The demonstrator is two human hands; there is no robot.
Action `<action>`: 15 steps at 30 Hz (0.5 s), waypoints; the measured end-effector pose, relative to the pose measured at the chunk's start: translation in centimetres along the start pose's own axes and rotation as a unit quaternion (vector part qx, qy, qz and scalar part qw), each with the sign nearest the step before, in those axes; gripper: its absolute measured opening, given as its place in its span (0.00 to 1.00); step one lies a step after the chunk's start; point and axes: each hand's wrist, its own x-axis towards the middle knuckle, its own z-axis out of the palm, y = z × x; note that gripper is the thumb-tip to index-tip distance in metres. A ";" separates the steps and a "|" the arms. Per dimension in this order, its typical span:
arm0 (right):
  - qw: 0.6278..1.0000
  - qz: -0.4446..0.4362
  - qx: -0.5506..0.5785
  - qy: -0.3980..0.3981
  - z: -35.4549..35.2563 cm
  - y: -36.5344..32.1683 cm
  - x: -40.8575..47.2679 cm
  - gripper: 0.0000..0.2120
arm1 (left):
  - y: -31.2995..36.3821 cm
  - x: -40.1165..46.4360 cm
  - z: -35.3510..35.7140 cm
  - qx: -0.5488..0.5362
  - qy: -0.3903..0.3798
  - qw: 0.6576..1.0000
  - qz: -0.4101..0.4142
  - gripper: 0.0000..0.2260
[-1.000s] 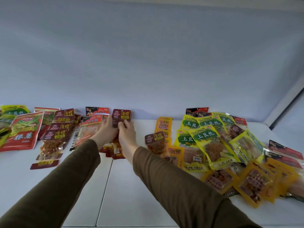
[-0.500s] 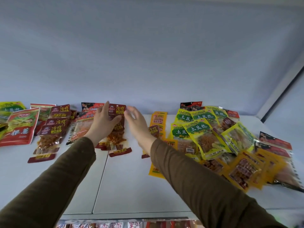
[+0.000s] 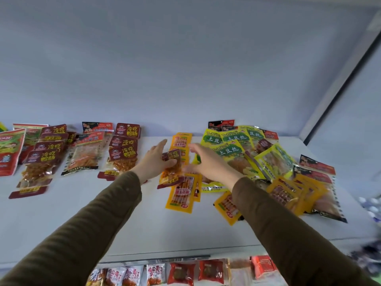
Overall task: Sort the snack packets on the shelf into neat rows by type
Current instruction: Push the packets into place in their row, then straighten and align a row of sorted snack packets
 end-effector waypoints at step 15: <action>0.999 -0.006 -0.040 -0.002 -1.4 2.4 -1.7 0.26 | 2.1 -0.5 1.1 -0.204 0.028 0.978 0.018 0.21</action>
